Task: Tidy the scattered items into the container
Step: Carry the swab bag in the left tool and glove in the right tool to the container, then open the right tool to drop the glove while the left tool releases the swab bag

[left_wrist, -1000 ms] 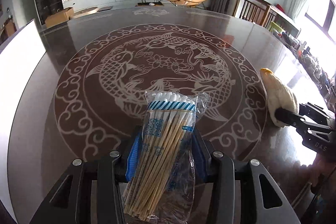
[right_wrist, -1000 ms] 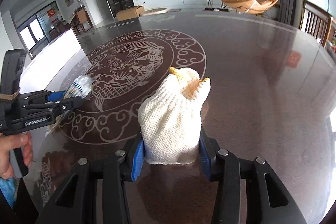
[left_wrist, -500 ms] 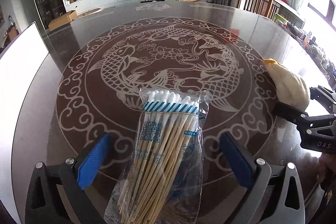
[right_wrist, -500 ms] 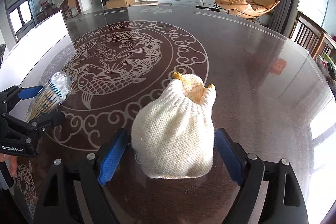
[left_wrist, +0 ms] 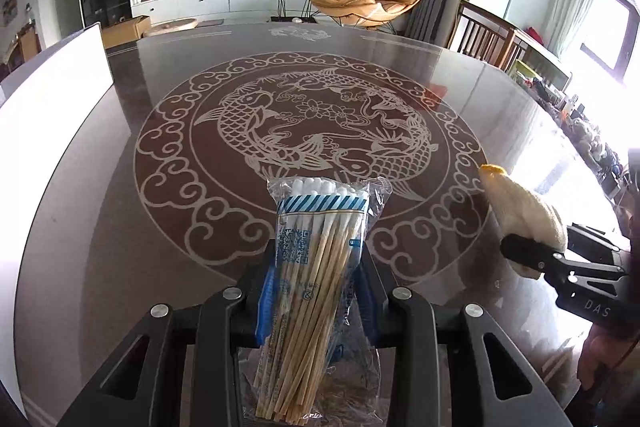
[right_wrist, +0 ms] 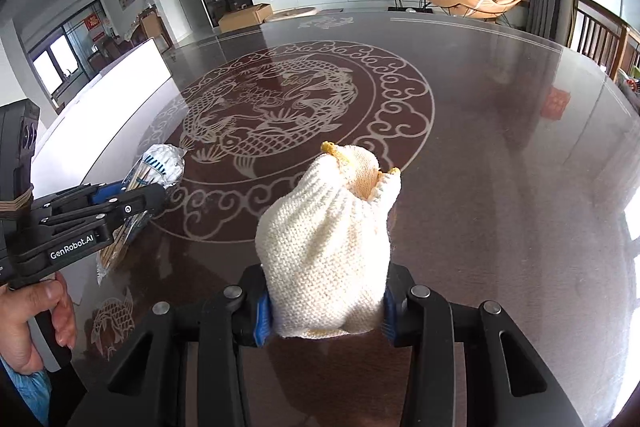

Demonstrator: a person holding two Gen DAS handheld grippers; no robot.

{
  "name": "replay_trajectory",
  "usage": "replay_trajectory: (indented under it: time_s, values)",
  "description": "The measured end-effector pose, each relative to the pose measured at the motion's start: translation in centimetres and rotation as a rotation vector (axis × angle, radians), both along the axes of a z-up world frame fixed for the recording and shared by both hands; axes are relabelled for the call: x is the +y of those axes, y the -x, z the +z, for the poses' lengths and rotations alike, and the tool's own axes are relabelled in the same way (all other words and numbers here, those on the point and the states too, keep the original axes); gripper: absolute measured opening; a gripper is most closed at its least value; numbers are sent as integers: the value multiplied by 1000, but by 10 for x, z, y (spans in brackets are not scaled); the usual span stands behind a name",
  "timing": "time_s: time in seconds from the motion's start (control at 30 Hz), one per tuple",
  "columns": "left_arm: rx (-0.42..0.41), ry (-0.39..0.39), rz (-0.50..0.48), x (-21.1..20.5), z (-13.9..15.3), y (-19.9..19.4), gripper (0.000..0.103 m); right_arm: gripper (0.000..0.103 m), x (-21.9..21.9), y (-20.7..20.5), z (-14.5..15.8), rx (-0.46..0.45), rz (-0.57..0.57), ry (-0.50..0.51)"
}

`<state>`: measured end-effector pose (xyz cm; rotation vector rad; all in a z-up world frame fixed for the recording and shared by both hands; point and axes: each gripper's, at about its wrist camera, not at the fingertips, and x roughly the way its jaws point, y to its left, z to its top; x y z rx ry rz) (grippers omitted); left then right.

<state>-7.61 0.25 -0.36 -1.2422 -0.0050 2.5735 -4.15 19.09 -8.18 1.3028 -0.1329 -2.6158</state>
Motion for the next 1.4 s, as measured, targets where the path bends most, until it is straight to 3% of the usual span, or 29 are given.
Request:
replay_trajectory:
  time_s: [0.1,0.23,0.4,0.53,0.67,0.8,1.0,1.03,1.1,1.13,1.17,1.4]
  values:
    - [33,-28,27,-21,28,-6,34,42,-21,1,10,14,50,18]
    - [114,-48,84,-72,89,-9,34,42,-71,13,47,71,154,59]
    - [173,-39,211,-169,156,-9,34,42,-176,42,118,175,349,120]
    - [193,30,341,-250,184,-19,34,42,-279,52,165,220,528,185]
    - [146,33,467,-324,173,-32,34,42,-378,57,178,214,663,204]
    - [63,8,553,-376,134,-41,34,42,-455,59,146,158,743,138]
    - [8,-1,599,-398,92,-48,34,43,-503,61,98,86,791,48]
    - [4,12,616,-399,90,-47,37,48,-507,63,93,91,786,30]
    - [-19,27,643,-402,84,-43,54,72,-513,69,84,83,775,-30]
    - [-30,39,659,-403,81,-40,78,84,-515,73,80,79,764,-60]
    - [-34,74,689,-403,79,-37,90,84,-515,76,78,80,759,-73]
    - [8,125,735,-400,85,-38,91,84,-492,101,88,105,723,-97]
